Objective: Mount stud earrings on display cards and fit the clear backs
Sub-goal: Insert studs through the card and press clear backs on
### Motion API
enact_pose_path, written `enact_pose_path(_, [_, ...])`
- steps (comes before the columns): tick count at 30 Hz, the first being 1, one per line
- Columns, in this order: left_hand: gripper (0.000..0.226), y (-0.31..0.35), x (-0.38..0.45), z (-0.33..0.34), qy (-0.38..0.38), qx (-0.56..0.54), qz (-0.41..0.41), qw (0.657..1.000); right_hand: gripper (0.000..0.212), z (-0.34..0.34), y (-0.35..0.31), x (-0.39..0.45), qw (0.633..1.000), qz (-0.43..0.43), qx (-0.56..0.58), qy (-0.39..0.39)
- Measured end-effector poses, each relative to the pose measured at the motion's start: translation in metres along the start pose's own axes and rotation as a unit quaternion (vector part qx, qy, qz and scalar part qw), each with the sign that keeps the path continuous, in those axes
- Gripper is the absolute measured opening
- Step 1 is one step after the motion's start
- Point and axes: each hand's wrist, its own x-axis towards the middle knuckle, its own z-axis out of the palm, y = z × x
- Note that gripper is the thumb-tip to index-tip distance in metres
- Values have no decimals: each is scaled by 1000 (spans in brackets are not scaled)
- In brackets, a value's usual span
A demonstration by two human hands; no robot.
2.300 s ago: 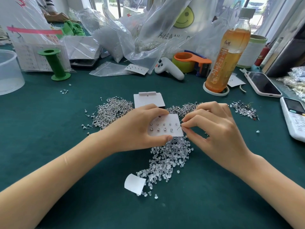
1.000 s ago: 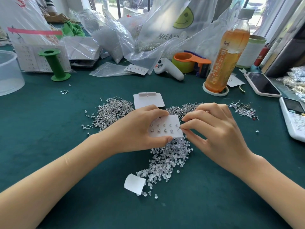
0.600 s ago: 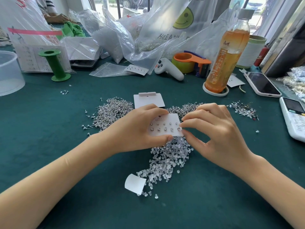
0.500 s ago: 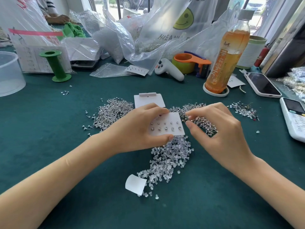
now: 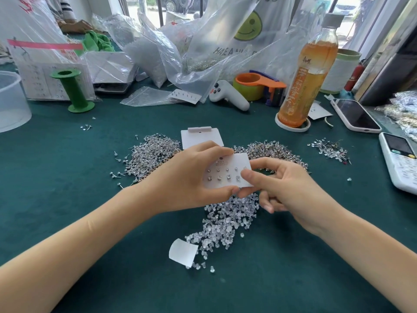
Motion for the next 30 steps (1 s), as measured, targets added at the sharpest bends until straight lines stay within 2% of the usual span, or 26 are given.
enact_pose_path(9, [66, 1, -1, 1, 6, 7, 11, 1000, 48, 1, 3, 1, 1000, 1, 26, -8])
enact_pose_path(17, [69, 1, -2, 2, 21, 23, 24, 999, 39, 2, 5, 2, 999, -11, 44, -5])
enact_pose_path(23, [69, 1, -2, 2, 54, 85, 65, 993, 38, 4, 8, 3, 997, -19, 80, 2])
enact_pose_path(25, [69, -2, 0, 0, 57, 52, 53, 996, 41, 3, 8, 4, 995, -23, 94, 3])
enact_pose_path(28, [51, -8, 5, -5, 110, -44, -6, 993, 40, -2, 6, 5, 993, -36, 112, 18])
enact_pose_path(30, [32, -17, 9, -7, 155, -51, -40, 986, 35, -7, 5, 6, 991, -51, 117, 35])
